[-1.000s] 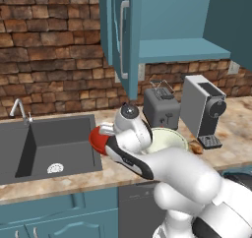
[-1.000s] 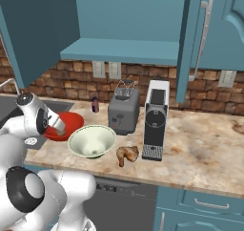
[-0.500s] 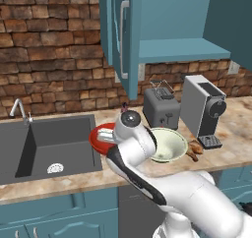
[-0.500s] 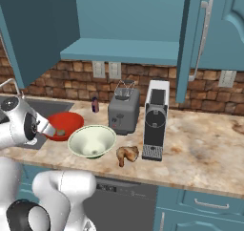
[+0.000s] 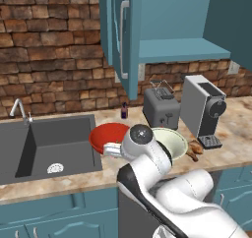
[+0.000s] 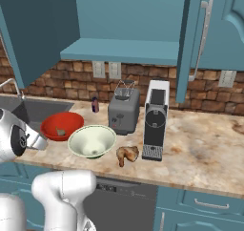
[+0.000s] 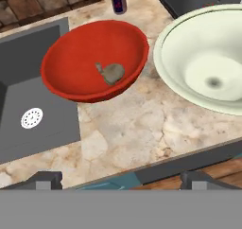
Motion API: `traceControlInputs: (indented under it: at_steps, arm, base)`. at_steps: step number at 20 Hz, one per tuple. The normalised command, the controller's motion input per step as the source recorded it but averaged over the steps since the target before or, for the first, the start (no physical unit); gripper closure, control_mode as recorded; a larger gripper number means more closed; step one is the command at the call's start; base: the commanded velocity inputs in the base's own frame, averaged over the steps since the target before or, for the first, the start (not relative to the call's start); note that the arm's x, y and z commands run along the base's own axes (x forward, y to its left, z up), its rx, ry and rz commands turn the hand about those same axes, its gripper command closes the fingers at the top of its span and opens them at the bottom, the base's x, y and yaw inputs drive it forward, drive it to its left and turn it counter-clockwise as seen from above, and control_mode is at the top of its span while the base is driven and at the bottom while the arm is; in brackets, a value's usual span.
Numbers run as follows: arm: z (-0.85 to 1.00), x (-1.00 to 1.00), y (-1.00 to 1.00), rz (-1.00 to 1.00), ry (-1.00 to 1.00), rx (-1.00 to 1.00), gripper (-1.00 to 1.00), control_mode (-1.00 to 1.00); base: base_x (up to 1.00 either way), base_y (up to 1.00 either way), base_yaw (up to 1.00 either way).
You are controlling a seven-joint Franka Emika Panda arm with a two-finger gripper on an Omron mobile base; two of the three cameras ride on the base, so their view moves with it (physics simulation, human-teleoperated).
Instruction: Pick both bowls and place them on the counter. Then place the chicken drumstick in one bowl and place the garlic in the other bowl.
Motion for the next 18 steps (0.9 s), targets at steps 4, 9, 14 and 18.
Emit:
traceControlInputs:
  at_steps: [4,9,14,18]
  arm:
    - [0.00,-0.58,-0.52,0.00,0.00,0.00,-1.00,-1.00]
    - [0.00,-0.32,-0.67,0.00,0.00,0.00,-1.00,-1.00]
    - [0.00,-0.18,-0.73,0.00,0.03,0.00,-1.00,-1.00]
    - [-0.05,-0.22,-0.74,0.00,0.02,0.00,-1.00,-1.00]
  base:
    - [0.00,0.00,0.00]
    - [0.00,0.00,0.00]
    - [0.00,0.00,0.00]
    - [0.00,0.00,0.00]
